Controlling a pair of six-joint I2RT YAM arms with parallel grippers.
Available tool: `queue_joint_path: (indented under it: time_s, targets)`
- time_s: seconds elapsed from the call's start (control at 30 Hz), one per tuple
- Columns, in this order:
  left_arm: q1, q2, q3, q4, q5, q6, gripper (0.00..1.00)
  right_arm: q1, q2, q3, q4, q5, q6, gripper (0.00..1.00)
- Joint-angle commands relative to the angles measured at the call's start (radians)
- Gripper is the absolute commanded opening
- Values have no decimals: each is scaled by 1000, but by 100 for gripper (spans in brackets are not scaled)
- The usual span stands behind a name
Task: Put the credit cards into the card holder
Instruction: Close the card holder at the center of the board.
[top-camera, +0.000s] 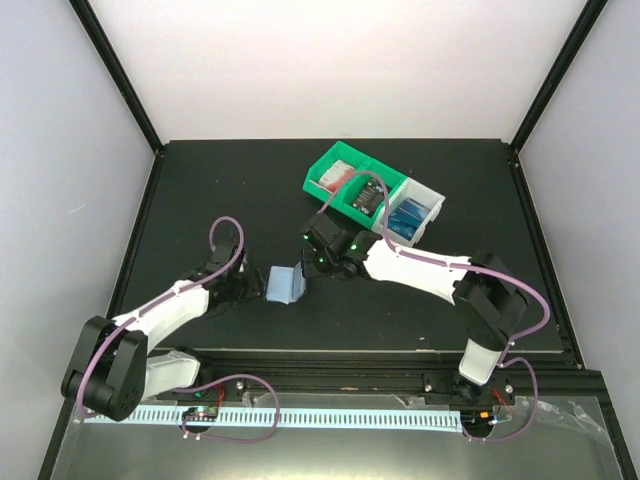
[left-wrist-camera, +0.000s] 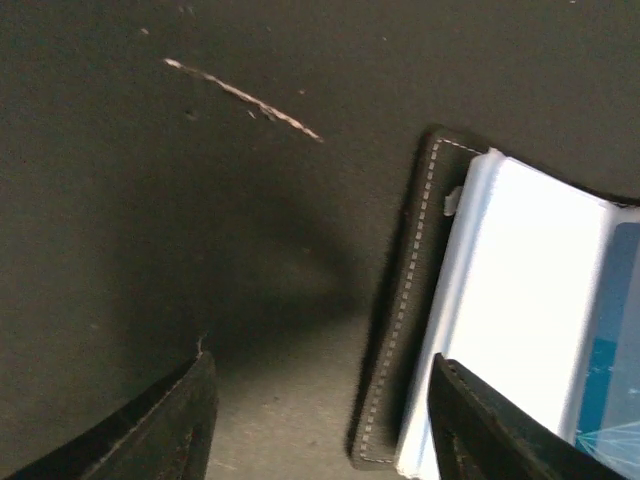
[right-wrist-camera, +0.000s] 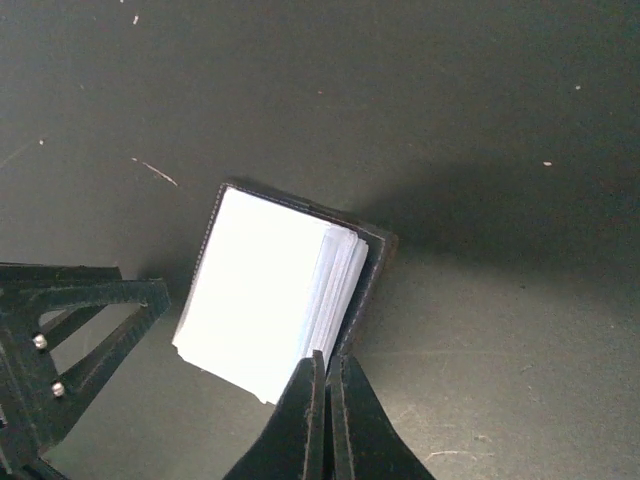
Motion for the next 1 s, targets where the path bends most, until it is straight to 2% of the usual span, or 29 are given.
queue_joint_path:
  time_s: [0.0, 0.2, 0.27, 0.47, 0.67, 0.83, 0.97]
  targets:
    - [11, -7, -2, -33, -90, -36, 54, -13, 2, 38, 27, -29, 13, 1]
    - [16, 82, 9, 3, -45, -17, 27, -15, 35, 80, 34, -94, -11, 1]
    - [16, 118, 11, 13, -6, -14, 22, -15, 49, 91, 48, -130, -15, 1]
    - [15, 113, -1, 43, 121, -5, 21, -16, 112, 100, 135, -251, -6, 1]
    - [17, 178, -15, 108, 236, 5, 19, -17, 177, 55, 320, -395, 44, 3]
    - [16, 216, -22, 145, 266, -10, 18, -20, 212, 6, 457, -450, 95, 8]
    - [16, 201, -22, 141, 256, -12, 18, -33, 190, -19, 505, -472, 111, 13]
